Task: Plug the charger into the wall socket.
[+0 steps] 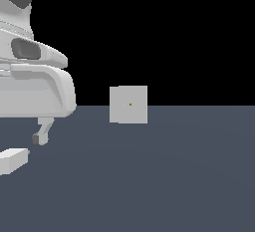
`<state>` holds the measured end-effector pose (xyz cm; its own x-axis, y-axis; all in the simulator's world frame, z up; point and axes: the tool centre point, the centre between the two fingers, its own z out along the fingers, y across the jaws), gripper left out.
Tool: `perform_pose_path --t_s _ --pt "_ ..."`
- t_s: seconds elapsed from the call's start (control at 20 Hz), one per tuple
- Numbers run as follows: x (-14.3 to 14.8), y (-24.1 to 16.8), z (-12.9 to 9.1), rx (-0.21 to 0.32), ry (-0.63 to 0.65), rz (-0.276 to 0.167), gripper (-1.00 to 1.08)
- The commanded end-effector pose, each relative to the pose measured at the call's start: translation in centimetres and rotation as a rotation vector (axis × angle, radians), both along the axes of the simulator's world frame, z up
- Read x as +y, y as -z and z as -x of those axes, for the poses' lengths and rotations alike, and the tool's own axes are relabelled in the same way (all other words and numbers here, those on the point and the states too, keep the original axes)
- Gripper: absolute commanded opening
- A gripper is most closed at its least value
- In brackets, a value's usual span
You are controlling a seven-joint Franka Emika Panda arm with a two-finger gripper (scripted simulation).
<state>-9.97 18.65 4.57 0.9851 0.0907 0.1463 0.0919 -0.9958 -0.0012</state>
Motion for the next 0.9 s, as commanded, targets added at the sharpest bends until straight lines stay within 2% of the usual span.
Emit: perform_pose_path --t_s 0.0,0.45,0.5,0.85 --pt "0.0 1.2 0.1 0.0 0.0 0.001 1.0" --pt "0.0 3.4 0.0 -0.001 0.001 0.001 1.0" --pt "0.0 3.4 0.0 -0.001 0.001 0.001 -1.0" --pt "0.0 3.4 0.0 -0.001 0.001 0.001 -1.0"
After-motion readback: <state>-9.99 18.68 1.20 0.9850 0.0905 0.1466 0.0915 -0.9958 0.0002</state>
